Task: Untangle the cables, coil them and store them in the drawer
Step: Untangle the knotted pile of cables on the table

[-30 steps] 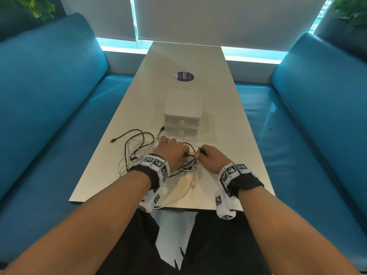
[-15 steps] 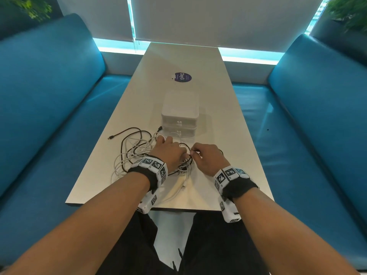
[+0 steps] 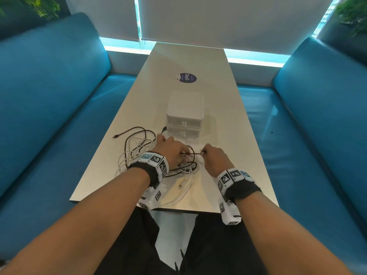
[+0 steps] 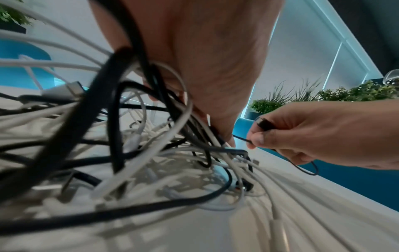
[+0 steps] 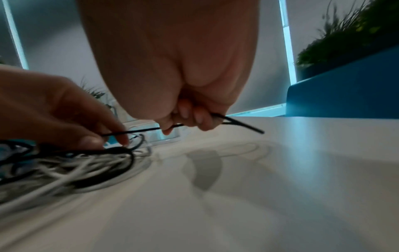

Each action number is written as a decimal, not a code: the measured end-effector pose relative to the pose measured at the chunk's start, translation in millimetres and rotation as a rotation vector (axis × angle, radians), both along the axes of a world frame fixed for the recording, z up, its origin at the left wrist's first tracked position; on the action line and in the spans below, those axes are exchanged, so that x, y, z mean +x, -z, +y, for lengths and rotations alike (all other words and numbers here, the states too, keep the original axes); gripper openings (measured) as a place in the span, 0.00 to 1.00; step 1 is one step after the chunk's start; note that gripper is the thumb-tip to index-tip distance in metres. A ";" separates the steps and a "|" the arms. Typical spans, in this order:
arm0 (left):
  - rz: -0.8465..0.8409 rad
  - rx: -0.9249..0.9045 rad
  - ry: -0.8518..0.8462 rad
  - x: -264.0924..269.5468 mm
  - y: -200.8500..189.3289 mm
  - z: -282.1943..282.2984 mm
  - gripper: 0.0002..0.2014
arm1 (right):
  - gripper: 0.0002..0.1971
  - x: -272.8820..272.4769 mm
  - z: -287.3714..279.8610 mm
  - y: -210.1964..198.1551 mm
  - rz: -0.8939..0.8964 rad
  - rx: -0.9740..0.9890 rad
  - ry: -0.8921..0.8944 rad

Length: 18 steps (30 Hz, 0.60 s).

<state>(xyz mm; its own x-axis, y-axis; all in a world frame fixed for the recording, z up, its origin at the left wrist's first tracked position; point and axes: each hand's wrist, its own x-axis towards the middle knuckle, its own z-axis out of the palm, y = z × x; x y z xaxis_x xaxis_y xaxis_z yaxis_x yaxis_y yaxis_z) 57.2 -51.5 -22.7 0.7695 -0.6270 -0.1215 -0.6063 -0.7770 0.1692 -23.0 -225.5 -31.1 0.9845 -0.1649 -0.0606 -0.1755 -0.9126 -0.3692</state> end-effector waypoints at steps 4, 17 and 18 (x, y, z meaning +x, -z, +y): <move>0.009 -0.021 0.063 -2.4 -7.3 -0.3 0.08 | 0.09 -2.0 -5.8 0.9 0.062 -0.153 0.084; -0.142 -0.051 0.073 -13.8 0.9 -2.8 0.08 | 0.10 3.4 18.9 -4.3 0.038 0.112 -0.125; -0.167 -0.048 0.074 -14.7 2.9 -2.2 0.09 | 0.10 2.1 19.7 -3.9 0.050 0.096 -0.135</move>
<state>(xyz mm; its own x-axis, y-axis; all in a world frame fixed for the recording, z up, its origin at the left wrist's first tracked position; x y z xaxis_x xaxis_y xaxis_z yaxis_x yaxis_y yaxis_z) 42.5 -53.7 -25.6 0.7281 -0.6845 0.0353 -0.6842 -0.7228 0.0970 -20.9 -205.8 -27.3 0.9926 -0.0223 -0.1192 -0.0740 -0.8903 -0.4493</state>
